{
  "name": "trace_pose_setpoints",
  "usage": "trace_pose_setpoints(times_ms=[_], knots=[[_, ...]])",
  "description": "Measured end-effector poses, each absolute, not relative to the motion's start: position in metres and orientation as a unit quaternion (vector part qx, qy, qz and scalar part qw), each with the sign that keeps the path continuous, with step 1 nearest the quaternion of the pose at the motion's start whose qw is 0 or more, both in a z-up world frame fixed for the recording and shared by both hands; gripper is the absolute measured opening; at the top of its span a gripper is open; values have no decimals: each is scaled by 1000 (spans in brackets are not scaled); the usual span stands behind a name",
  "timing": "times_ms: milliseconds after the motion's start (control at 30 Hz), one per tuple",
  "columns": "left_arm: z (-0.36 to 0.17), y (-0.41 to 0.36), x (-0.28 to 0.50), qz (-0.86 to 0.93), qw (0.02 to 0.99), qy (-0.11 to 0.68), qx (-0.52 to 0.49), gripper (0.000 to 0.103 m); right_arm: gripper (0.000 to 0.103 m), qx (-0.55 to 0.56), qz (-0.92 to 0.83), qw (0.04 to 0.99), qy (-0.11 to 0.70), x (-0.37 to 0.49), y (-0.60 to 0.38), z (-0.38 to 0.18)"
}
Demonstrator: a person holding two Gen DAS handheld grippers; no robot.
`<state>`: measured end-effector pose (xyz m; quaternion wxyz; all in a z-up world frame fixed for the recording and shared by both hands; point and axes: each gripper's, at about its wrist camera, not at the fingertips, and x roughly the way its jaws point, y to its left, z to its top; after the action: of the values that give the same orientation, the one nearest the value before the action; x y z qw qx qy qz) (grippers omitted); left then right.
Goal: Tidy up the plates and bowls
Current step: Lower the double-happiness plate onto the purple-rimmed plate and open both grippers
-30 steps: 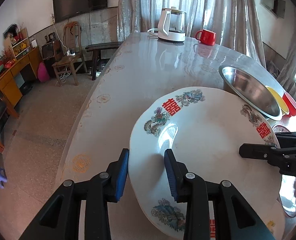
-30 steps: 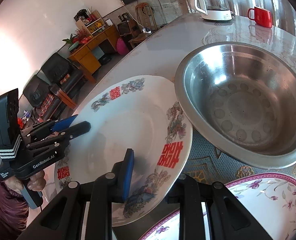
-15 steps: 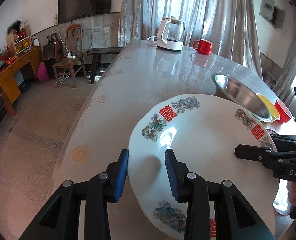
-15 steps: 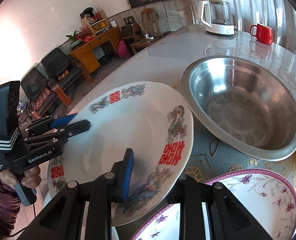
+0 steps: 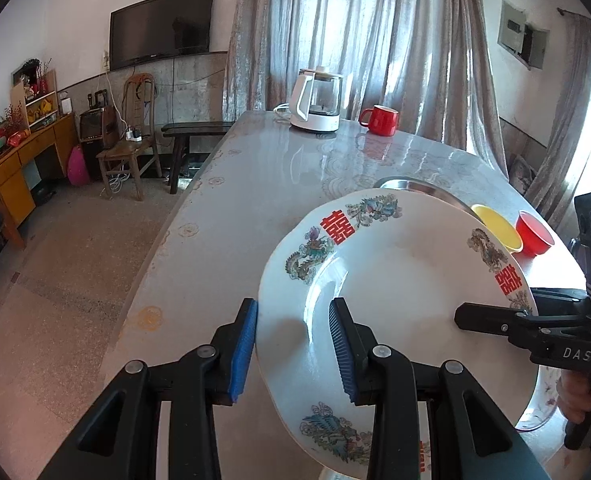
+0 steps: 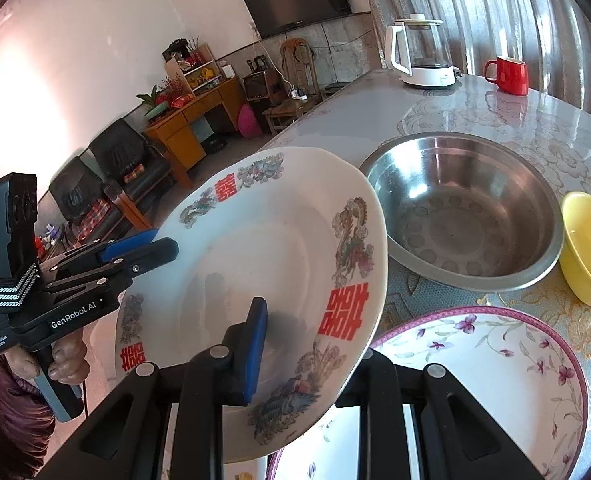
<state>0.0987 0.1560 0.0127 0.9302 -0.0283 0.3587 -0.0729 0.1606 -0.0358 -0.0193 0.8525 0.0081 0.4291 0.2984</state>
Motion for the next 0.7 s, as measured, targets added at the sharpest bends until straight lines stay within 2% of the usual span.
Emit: trace_pose_setpoints(times_ms=[300,700], knots=[[31,93,75,-141,926,350,-1,36,24,52,267,864,424,109,-100,-8],[10,11,76,-180,893,412,27,37,28,88,196,865,453,68,-175,-21]])
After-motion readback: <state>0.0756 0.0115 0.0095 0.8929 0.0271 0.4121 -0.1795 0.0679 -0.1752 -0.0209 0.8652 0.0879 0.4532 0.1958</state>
